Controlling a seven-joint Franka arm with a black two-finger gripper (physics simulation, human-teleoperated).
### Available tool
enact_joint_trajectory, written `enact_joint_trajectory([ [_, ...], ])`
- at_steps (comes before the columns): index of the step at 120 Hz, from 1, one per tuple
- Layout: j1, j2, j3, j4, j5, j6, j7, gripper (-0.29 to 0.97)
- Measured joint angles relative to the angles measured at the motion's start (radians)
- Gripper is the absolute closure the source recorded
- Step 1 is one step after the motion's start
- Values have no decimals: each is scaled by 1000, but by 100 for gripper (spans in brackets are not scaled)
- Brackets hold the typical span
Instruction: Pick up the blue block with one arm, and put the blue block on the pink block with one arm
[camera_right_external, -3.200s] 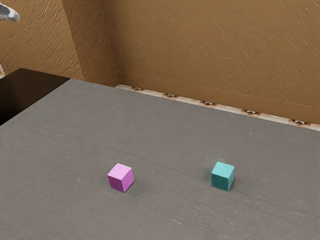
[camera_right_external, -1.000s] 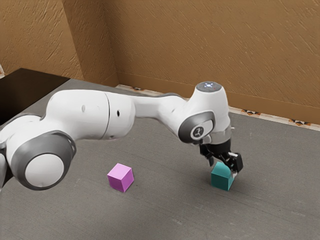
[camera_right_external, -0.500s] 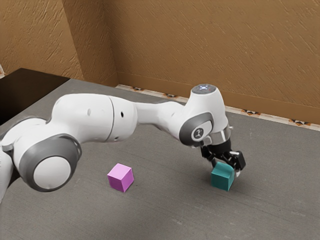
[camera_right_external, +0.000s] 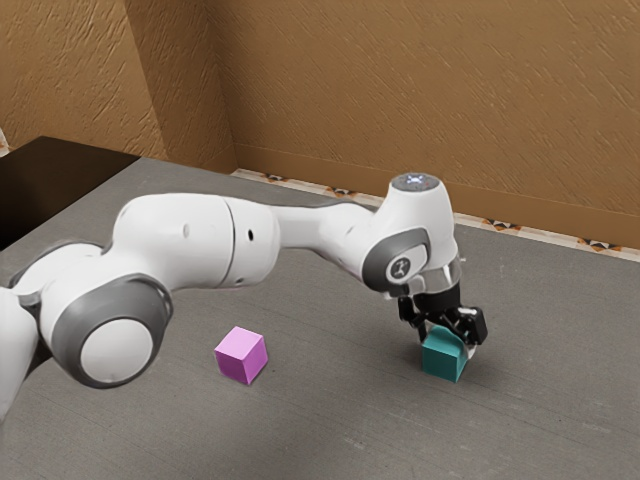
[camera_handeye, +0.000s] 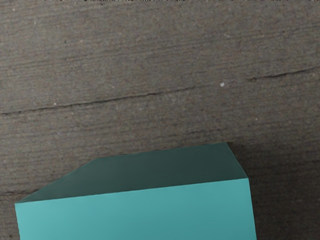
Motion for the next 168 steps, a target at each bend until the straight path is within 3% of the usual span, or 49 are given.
enact_joint_trajectory([
  [56,0,41,-7,35,18,-6,-47,0],
  [168,0,-3,-12,-13,27,-31,-91,0],
])
